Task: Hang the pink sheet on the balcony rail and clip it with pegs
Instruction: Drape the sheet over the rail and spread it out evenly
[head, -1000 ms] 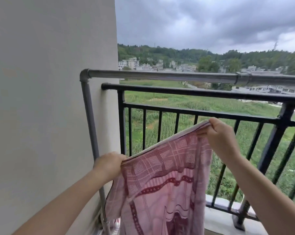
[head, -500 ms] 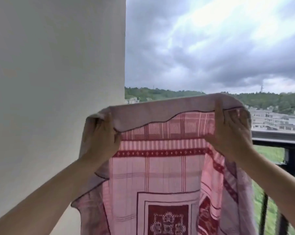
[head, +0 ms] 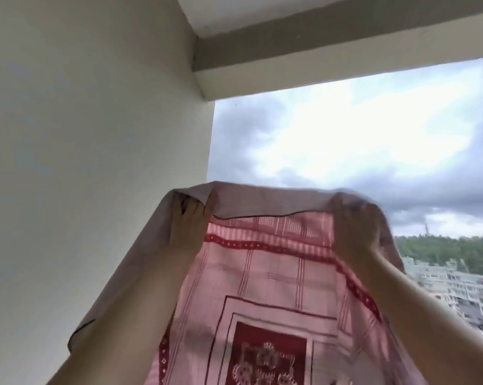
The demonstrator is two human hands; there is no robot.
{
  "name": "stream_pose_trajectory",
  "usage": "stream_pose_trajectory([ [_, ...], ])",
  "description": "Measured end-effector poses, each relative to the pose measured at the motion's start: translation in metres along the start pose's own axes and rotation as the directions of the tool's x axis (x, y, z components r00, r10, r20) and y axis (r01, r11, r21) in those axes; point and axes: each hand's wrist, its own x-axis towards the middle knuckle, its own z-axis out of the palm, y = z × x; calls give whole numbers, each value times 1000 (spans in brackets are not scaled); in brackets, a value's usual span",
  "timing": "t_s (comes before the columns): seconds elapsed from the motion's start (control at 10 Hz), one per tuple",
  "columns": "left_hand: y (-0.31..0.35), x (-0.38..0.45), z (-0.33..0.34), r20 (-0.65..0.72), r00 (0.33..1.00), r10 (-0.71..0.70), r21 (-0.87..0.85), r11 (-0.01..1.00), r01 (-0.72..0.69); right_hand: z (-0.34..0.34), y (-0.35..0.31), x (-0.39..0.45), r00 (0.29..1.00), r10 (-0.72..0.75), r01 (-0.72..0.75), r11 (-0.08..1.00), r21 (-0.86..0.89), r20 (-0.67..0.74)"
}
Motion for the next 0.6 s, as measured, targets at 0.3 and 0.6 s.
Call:
stream_pose_trajectory([
  [0.3,41,-64,88,905,317,284,-262,959,-109,49,-44,-88,-174,-291,-191,947,257,941],
  [0.6,-2,-126,30,284,894,347,-648,756,-88,-5,-21,-117,682,-628,11,520,854,374],
])
